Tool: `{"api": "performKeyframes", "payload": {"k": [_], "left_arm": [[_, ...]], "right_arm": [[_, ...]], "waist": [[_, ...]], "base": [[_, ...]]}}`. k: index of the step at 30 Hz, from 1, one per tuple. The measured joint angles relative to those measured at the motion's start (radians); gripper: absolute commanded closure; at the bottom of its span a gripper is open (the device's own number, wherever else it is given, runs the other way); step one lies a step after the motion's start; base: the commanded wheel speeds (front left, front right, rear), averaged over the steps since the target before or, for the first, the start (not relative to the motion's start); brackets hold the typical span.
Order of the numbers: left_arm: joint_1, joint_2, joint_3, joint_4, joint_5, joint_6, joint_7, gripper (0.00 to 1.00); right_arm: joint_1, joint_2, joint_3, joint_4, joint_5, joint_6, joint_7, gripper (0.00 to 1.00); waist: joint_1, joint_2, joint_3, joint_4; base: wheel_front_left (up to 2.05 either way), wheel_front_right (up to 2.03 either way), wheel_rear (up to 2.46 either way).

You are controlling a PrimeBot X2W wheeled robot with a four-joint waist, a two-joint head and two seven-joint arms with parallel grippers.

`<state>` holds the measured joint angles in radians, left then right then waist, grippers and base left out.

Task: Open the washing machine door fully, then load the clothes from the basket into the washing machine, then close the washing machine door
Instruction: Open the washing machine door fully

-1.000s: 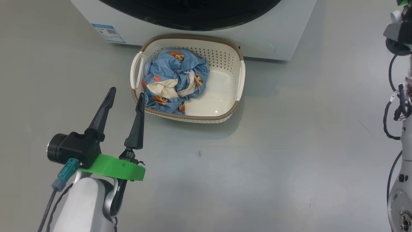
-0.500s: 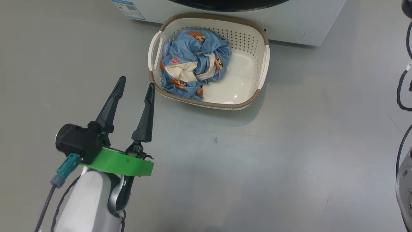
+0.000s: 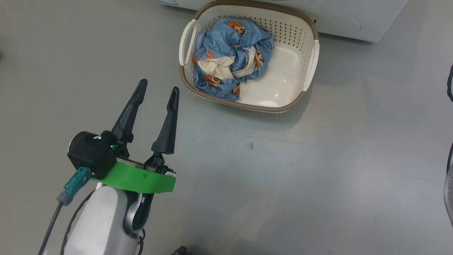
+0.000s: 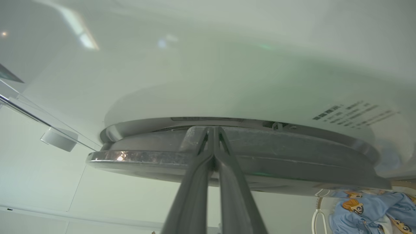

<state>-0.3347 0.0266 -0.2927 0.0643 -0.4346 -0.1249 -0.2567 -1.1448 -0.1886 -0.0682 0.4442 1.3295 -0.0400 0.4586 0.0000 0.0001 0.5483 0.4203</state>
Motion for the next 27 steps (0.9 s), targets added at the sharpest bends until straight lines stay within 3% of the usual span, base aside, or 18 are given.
{"api": "performKeyframes", "payload": {"k": [13, 27], "left_arm": [[-0.013, -0.001, -0.021, -0.017, -0.031, 0.014, 0.0, 0.0], [-0.016, -0.002, -0.04, -0.028, -0.05, 0.023, 0.0, 0.0]], "right_arm": [[-0.058, 0.0, 0.012, 0.032, -0.016, -0.013, -0.005, 1.0], [-0.113, -0.011, 0.038, 0.078, -0.038, -0.005, 0.005, 1.0]], "waist": [[0.0, 0.0, 0.041, 0.03], [0.0, 0.0, 0.066, 0.048]], "base": [[0.0, 0.0, 0.0], [0.0, 0.0, 0.0]]}}
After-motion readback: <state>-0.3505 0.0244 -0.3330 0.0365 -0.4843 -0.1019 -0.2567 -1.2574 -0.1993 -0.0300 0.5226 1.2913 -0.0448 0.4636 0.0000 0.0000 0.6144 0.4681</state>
